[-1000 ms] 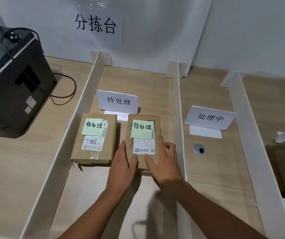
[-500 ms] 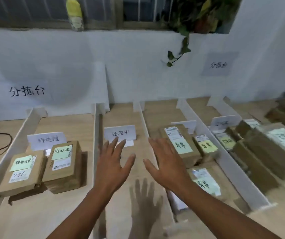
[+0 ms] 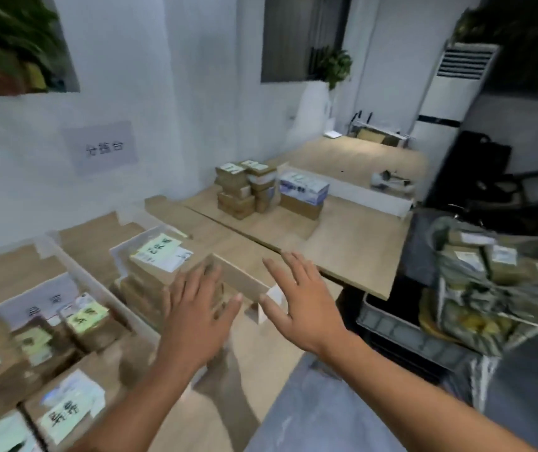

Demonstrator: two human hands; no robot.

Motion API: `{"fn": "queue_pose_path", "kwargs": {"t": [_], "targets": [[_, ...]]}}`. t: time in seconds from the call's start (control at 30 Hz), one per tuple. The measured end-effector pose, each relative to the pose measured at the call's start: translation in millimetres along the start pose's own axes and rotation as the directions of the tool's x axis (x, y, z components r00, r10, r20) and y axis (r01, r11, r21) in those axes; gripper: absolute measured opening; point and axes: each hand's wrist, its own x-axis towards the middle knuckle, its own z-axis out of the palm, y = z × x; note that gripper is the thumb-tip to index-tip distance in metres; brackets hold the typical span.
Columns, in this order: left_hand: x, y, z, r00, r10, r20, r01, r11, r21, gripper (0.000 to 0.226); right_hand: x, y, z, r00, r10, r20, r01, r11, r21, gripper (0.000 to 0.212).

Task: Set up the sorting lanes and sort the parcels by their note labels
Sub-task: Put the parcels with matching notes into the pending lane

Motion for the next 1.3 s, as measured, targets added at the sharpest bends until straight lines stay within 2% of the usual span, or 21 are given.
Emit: {"fn": "queue_pose_path", "kwargs": {"t": [0.13,0.23,0.4,0.5,0.63,0.73,0.8,0.9,1.1,1.2,1.3], "targets": [[62.1,74.1,85.7,0.994,0.09,0.063,-0.086,0.993,-0.075,0.085,7.8,104.0,-28.6,0.992,0.125,-0.013,-0.126,0.99,-0.057,0.068],[113.1,117.4,149.9,0.989,0.117,0.089,-0.105,0.986,-0.131,0.082,31.9,179.5,-37.7,0.985,0.17,0.015,-0.168,0.982,-0.087,0.067],[209.7,168.9,227.0,0.988,0.088,0.124,-0.065,0.982,-0.177,0.08,102.4,287.4,-58.3,0.979,0.2,0.04,-0.195,0.976,-0.101,0.066],[263.8,193.5,257.0,0.989,0.074,0.129,-0.05,0.983,-0.179,0.07,145.1,340.3,-71.9,0.98,0.199,0.027,-0.196,0.977,-0.087,0.066],[323.2,223.0,290.9,0.99,0.054,0.134,-0.031,0.985,-0.169,0.071,191.0,411.0,-75.0,0.984,0.176,0.023,-0.175,0.983,-0.046,0.066],[367.7,242.2,324.6,0.995,0.009,0.1,0.006,0.989,-0.15,0.068,228.8,472.2,-64.7,0.989,0.144,0.037,-0.144,0.99,-0.009,0.066],[395.9,251.0,349.0,0.995,-0.016,0.094,0.024,0.997,-0.077,0.067,256.8,512.2,-54.6,0.992,0.121,0.043,-0.122,0.993,0.001,0.066],[430.3,264.3,387.1,0.982,-0.13,0.136,0.135,0.99,-0.03,0.071,297.7,568.2,-37.5,0.993,0.093,0.07,-0.098,0.993,0.065,0.067],[496.0,293.2,432.4,0.966,-0.244,0.084,0.248,0.967,-0.049,0.07,379.5,655.0,-21.9,0.984,0.041,0.173,-0.067,0.987,0.148,0.072],[530.3,293.6,449.2,0.947,-0.319,0.044,0.322,0.937,-0.132,0.071,424.6,683.5,-14.0,0.976,0.03,0.215,-0.087,0.962,0.258,0.074],[570.9,281.3,471.7,0.919,-0.393,0.01,0.386,0.897,-0.214,0.073,474.4,709.9,5.6,0.969,-0.015,0.248,-0.06,0.954,0.294,0.075]]}}
